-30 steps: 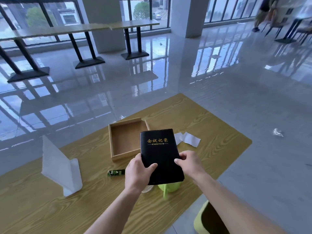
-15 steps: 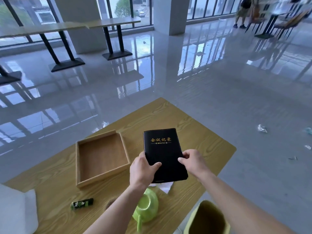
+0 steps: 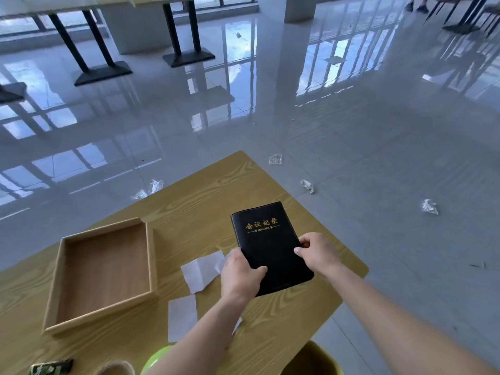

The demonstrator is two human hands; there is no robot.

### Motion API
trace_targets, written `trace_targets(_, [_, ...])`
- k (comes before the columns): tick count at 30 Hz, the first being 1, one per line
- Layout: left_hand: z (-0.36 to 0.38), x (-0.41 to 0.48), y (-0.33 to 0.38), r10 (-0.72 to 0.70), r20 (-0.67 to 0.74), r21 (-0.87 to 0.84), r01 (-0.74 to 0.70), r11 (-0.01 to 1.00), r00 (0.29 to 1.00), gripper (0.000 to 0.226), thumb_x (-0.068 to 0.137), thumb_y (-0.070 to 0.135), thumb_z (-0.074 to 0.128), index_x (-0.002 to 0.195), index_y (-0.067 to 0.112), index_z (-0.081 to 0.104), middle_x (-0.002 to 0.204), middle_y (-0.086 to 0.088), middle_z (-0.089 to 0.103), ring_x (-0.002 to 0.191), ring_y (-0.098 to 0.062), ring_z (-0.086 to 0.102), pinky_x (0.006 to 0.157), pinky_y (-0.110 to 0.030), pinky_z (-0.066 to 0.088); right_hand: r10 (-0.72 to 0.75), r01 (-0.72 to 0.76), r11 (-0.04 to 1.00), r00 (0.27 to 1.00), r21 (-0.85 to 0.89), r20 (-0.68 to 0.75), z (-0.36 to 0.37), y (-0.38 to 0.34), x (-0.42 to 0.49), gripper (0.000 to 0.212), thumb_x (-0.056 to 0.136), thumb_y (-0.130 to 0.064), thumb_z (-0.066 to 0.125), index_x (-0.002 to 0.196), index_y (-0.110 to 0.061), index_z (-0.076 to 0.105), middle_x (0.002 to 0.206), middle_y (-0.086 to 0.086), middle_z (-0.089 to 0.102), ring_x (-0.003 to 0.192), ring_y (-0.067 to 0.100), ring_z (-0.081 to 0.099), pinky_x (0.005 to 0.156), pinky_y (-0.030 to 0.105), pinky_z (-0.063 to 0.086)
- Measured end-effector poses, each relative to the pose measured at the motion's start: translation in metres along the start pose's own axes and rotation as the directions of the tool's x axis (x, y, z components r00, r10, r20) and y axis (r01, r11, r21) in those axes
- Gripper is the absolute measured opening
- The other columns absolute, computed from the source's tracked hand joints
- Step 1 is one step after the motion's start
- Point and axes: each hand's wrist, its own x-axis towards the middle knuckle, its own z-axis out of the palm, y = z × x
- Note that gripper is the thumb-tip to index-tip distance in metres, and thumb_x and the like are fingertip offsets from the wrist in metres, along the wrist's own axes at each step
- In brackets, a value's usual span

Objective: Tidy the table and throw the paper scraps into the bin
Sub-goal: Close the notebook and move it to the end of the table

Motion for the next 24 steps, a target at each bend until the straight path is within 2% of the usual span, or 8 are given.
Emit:
trace_targets(5, [0.029, 0.02, 0.019, -0.065, 0.019, 0.011, 0.064, 0.998, 0.998, 0.041, 0.083, 0.028, 0.075, 0.11, 0.017, 0.046, 0.089, 0.011, 0.053, 0.082, -0.012, 0.055, 0.058, -0.021, 0.042, -0.001, 0.002, 0.999, 1.0, -0.039, 0.013, -0.014, 0.017, 0.037, 0.007, 0.089, -0.018, 0.065, 0.092, -0.016, 0.071, 0.094, 0.0, 0.071, 0.088, 0.02, 0.065, 0.079, 0.035, 0.055])
trace_targets(9, [0.053, 0.031, 0.031, -0.128, 0.073, -0.028, 0.131, 0.991, 0.989, 0.044, 0.083, 0.022, 0.074, 0.115, 0.014, 0.045, 0.104, 0.001, 0.059, 0.096, -0.02, 0.061, 0.075, -0.031, 0.054, 0.021, -0.018, 0.994, 0.999, -0.105, 0.029, -0.025, 0.033, 0.063, 0.018, 0.089, -0.019, 0.066, 0.104, -0.013, 0.071, 0.108, 0.004, 0.07, 0.101, 0.024, 0.064, 0.09, 0.038, 0.053])
trace_targets(15, [0.079, 0.038, 0.041, -0.231, 0.108, -0.105, 0.242, 0.964, 0.967, 0.044, 0.083, 0.015, 0.071, 0.116, 0.014, 0.041, 0.109, -0.002, 0.06, 0.096, -0.021, 0.061, 0.071, -0.03, 0.053, 0.046, -0.041, 0.989, 0.998, -0.14, 0.036, -0.029, 0.05, 0.093, 0.037, 0.09, -0.018, 0.066, 0.126, -0.013, 0.062, 0.127, 0.006, 0.064, 0.118, 0.024, 0.059, 0.099, 0.034, 0.048])
trace_targets(20, [0.094, 0.039, 0.049, -0.247, 0.14, -0.238, 0.275, 0.931, 0.959, 0.044, 0.081, 0.016, 0.066, 0.12, 0.016, 0.045, 0.107, 0.001, 0.06, 0.091, -0.016, 0.062, 0.07, -0.029, 0.055, 0.052, -0.048, 0.986, 0.998, -0.161, 0.021, -0.029, 0.059, 0.11, 0.035, 0.092, -0.018, 0.063, 0.126, -0.013, 0.062, 0.128, 0.006, 0.064, 0.118, 0.025, 0.059, 0.099, 0.036, 0.049])
trace_targets(24, [0.098, 0.039, 0.057, -0.284, 0.19, -0.348, 0.335, 0.875, 0.94, 0.035, 0.078, 0.015, 0.059, 0.112, 0.019, 0.056, 0.115, -0.005, 0.06, 0.095, -0.021, 0.064, 0.085, -0.043, 0.058, 0.057, -0.053, 0.983, 0.998, -0.178, 0.017, -0.031, 0.066, 0.116, 0.032, 0.092, -0.019, 0.061, 0.124, -0.013, 0.063, 0.124, 0.006, 0.066, 0.115, 0.025, 0.06, 0.097, 0.035, 0.049])
